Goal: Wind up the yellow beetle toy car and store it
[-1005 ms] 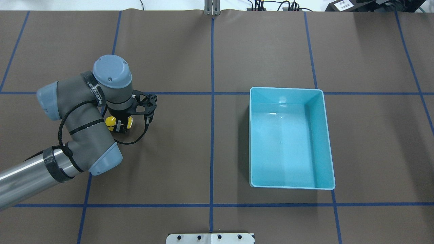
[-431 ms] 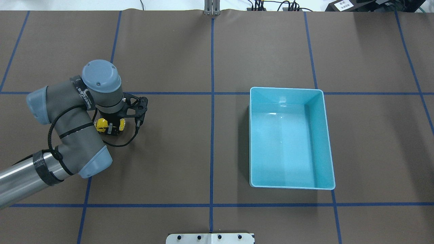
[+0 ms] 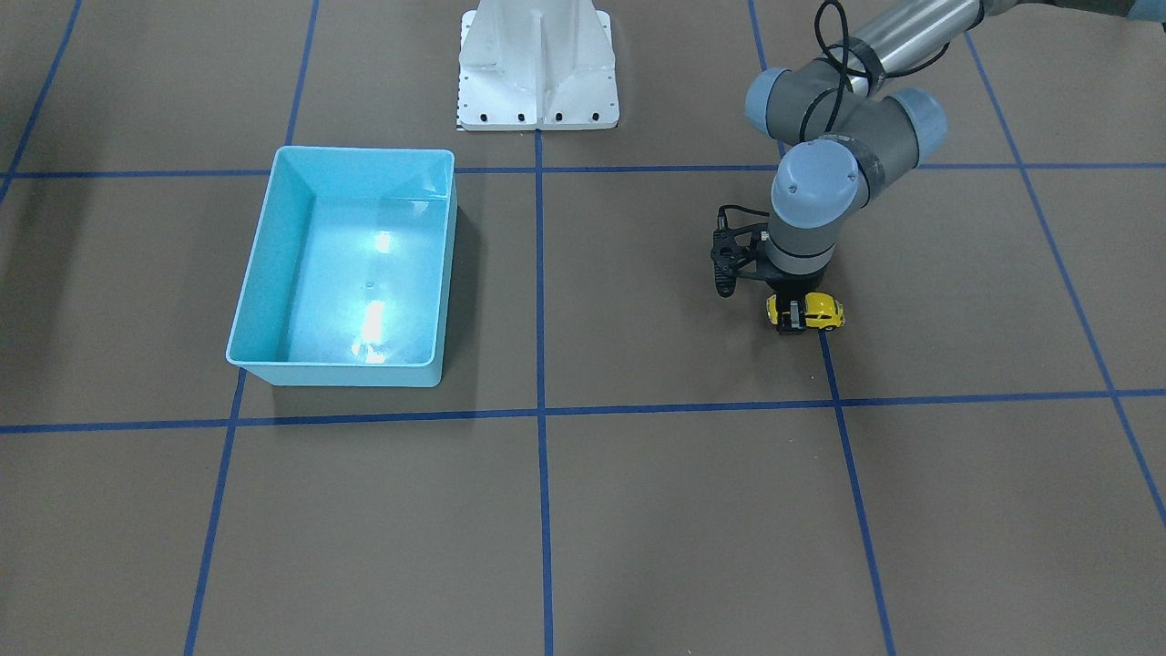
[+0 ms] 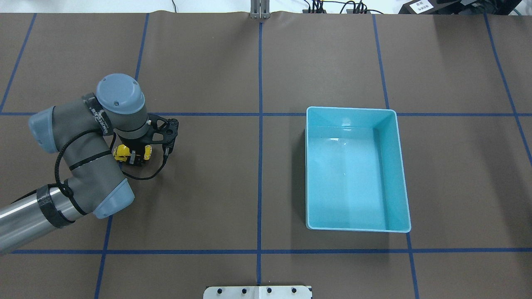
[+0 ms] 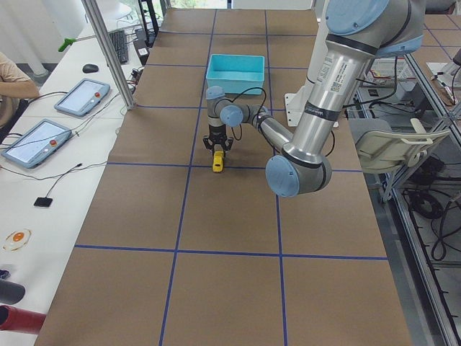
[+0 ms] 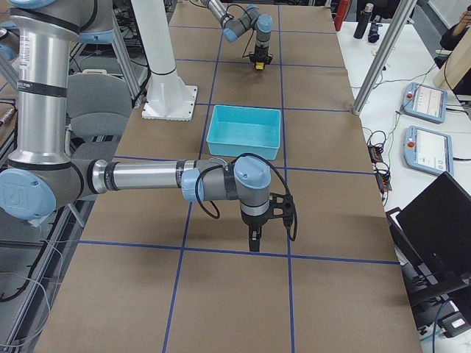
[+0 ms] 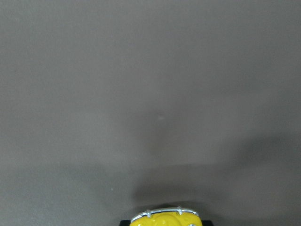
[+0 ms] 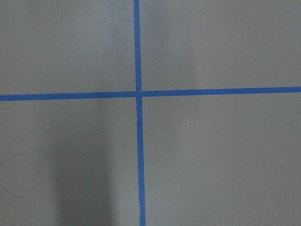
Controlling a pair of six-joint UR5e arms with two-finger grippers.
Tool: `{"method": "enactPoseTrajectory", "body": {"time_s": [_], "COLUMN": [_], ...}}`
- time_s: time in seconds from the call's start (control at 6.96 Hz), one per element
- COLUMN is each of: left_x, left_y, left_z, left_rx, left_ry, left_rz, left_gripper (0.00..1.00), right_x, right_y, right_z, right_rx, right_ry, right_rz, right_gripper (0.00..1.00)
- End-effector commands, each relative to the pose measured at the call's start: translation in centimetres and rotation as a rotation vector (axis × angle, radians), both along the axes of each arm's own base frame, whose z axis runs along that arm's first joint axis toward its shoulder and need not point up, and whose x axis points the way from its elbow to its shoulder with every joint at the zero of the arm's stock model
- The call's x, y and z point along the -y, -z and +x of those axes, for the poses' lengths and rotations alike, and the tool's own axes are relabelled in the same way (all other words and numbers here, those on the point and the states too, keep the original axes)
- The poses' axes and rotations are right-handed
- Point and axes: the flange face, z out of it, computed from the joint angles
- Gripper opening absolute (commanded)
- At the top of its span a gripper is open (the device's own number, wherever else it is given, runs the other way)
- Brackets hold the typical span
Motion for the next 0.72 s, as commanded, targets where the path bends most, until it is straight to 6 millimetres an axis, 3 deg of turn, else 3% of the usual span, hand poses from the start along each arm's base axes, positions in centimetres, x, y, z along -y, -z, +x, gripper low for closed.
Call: {"method": "enactPoseTrajectory", "body": {"time_s": [0.0, 0.57], "left_x": [0.1, 0.2], "left_y": [-2.1, -4.1], "left_z": [-1.7, -4.0], "left_rx": [-0.016, -0.035], "left_ry": [0.014, 0.016], "left_rz": [0.01, 0.01], "left_gripper": [0.0, 0.0], "right_x": [0.0, 0.0], "right_y": [0.0, 0.0], "right_z": [0.0, 0.0], "right_rx": [-0.002, 0.0], "right_ry": [0.0, 0.001], "right_rz": [0.0, -0.001], "right_gripper": [1.0, 1.0]}}
